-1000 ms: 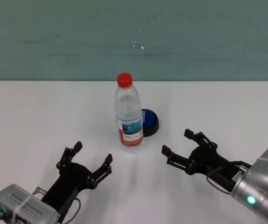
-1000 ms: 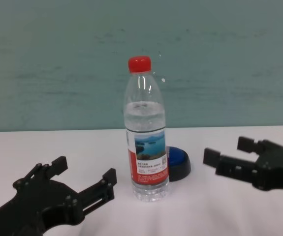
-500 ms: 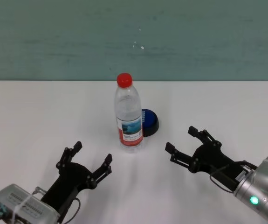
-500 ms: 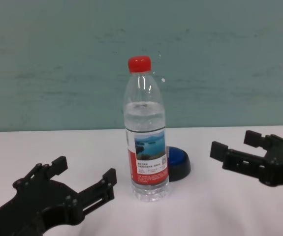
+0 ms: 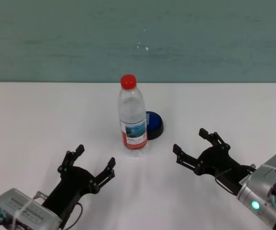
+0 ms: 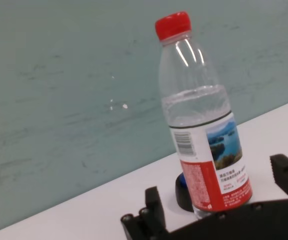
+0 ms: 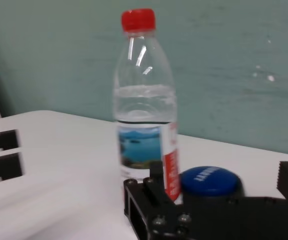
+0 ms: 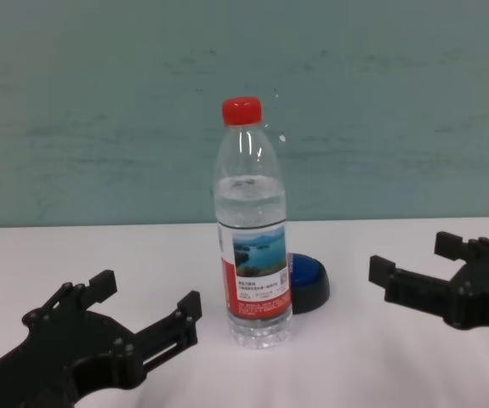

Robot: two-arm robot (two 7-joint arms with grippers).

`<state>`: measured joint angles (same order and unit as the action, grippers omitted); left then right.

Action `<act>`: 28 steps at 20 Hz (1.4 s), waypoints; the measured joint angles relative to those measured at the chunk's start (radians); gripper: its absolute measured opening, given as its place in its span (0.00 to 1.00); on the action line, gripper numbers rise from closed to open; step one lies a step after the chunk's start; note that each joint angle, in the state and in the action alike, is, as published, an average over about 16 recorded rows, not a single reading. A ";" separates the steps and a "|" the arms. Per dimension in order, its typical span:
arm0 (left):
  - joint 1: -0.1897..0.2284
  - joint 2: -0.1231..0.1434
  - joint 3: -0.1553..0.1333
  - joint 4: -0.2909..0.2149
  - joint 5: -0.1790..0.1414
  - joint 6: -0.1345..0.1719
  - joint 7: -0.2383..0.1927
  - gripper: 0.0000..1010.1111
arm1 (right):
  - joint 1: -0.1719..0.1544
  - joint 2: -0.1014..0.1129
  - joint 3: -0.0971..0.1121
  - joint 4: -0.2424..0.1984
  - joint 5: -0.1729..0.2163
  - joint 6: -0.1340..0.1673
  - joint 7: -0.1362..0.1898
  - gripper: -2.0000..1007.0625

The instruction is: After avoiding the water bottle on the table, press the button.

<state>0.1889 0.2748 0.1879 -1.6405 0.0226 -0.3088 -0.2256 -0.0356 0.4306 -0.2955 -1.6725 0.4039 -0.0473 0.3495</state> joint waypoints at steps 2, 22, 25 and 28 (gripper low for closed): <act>0.000 0.000 0.000 0.000 0.000 0.000 0.000 0.99 | -0.003 -0.008 0.006 -0.001 -0.014 0.004 -0.011 1.00; 0.000 0.000 0.000 0.000 0.000 0.000 0.000 0.99 | 0.011 -0.036 0.038 0.018 -0.085 0.076 -0.032 1.00; 0.000 0.000 0.000 0.000 0.000 0.000 0.000 0.99 | 0.015 -0.038 0.036 0.020 -0.096 0.099 -0.036 1.00; 0.000 0.000 0.000 0.000 0.000 0.000 0.000 0.99 | 0.018 -0.042 0.035 0.021 -0.101 0.116 -0.039 1.00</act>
<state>0.1889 0.2748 0.1880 -1.6405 0.0226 -0.3088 -0.2256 -0.0174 0.3890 -0.2601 -1.6514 0.3027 0.0682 0.3101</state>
